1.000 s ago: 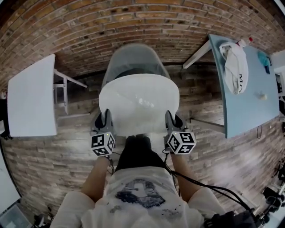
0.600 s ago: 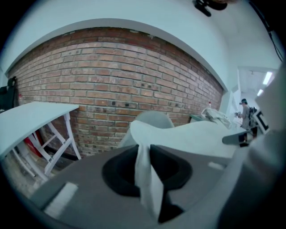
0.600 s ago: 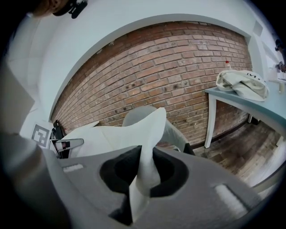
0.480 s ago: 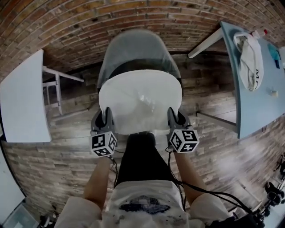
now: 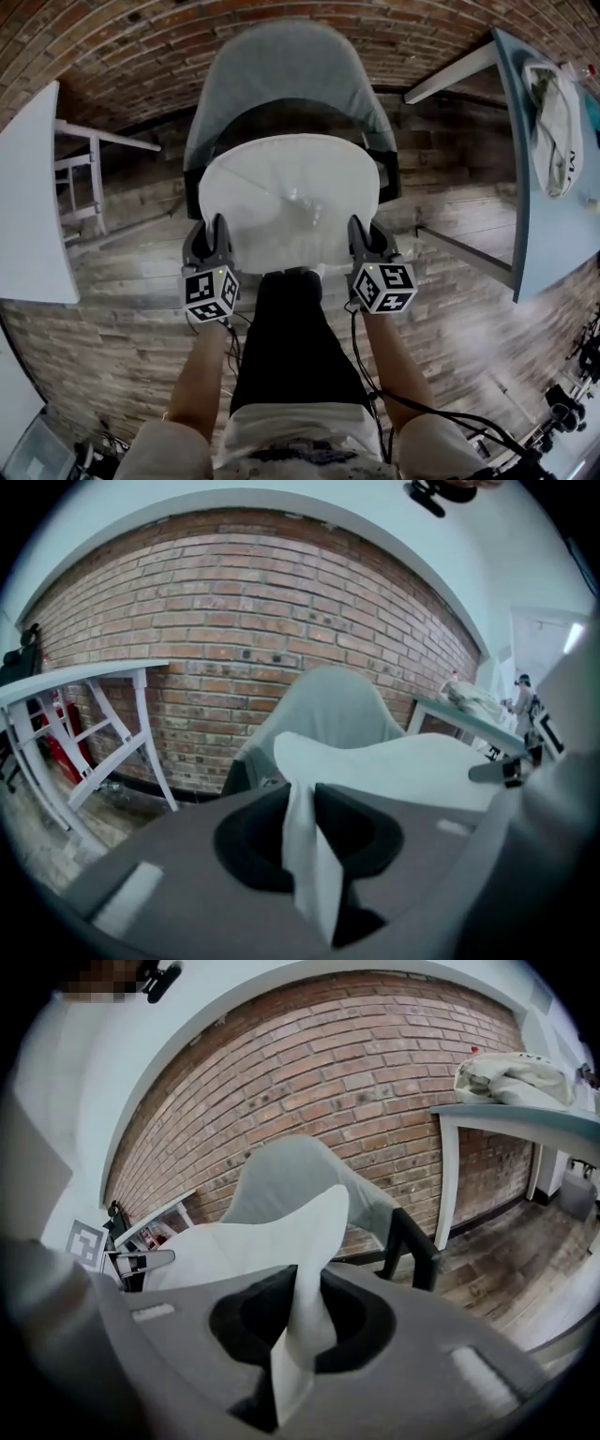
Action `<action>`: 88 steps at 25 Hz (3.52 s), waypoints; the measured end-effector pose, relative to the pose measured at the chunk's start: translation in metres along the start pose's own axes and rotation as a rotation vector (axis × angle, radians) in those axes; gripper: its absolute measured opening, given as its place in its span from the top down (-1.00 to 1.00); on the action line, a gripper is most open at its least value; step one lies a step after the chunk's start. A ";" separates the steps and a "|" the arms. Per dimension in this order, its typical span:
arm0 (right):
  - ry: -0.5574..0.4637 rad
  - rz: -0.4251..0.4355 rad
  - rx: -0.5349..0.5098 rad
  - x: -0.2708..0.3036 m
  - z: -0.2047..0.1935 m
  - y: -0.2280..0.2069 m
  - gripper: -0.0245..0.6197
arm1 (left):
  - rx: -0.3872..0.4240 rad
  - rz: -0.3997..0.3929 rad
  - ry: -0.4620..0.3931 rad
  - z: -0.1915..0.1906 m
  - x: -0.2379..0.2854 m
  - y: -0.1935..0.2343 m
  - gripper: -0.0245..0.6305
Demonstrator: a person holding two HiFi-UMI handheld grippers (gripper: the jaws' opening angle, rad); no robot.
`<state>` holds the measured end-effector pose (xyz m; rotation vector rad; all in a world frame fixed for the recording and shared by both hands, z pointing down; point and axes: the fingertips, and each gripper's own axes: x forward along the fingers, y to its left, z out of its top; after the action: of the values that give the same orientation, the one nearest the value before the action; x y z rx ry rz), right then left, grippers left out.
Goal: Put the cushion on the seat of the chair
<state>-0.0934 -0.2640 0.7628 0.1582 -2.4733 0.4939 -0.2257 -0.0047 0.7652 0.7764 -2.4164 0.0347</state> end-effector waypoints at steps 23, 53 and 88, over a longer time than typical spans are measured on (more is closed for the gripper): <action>0.125 -0.070 0.002 0.108 -0.117 -0.072 0.78 | 0.050 0.020 0.144 -0.127 0.103 0.019 0.72; 0.183 -0.106 -0.002 0.135 -0.157 -0.113 0.57 | 0.059 0.152 0.268 -0.186 0.133 0.036 0.71; 0.049 -0.069 -0.069 -0.012 -0.009 0.000 0.25 | 0.131 0.036 0.104 0.016 -0.010 -0.013 0.50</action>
<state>-0.0792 -0.2608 0.7626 0.2001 -2.4250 0.3784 -0.2203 -0.0137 0.7445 0.7702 -2.3472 0.2438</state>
